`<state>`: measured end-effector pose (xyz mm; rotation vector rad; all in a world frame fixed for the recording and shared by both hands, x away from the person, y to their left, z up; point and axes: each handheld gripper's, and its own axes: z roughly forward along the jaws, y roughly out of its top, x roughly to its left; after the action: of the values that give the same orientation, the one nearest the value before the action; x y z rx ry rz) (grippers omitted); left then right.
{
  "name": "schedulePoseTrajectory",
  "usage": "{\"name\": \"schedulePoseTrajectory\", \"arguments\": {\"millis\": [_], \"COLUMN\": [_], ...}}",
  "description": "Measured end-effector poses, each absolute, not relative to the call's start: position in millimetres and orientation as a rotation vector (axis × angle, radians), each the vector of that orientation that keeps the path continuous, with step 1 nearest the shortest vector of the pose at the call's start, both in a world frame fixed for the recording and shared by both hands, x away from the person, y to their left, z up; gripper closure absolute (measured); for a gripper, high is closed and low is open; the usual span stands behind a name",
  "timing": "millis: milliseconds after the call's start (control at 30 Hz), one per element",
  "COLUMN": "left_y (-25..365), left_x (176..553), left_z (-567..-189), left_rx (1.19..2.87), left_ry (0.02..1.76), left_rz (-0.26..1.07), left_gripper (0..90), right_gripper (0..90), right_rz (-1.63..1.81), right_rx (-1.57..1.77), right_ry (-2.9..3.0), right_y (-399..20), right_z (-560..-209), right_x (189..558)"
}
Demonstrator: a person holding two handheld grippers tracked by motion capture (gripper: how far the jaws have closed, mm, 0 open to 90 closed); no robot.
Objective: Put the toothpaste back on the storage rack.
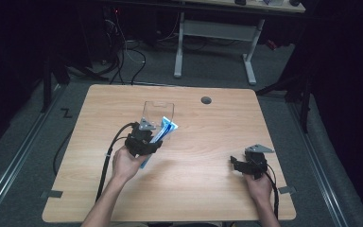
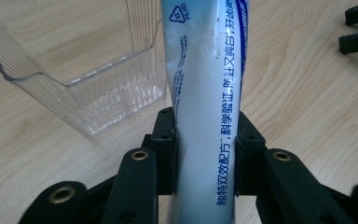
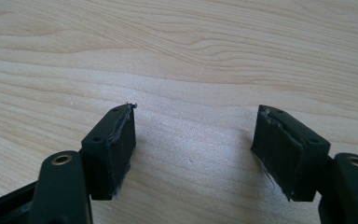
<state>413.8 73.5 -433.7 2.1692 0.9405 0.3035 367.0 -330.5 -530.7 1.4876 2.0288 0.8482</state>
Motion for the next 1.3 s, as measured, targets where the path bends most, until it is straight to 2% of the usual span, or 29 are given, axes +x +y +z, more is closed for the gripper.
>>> {"name": "schedulePoseTrajectory", "arguments": {"millis": [800, 1300], "left_y": [63, 59], "left_x": [441, 461], "left_z": [-379, -367], "left_rx": [2.083, 2.034], "left_ry": [0.901, 0.926], "left_rz": [0.364, 0.375], "left_gripper": [68.6, 68.7], "right_gripper": [29.8, 29.7], "right_rz": [0.848, 0.848], "right_rx": [1.487, 1.488], "right_ry": [2.029, 2.029], "right_y": [-330, -331], "right_z": [-531, -531], "right_x": [367, 367]}}
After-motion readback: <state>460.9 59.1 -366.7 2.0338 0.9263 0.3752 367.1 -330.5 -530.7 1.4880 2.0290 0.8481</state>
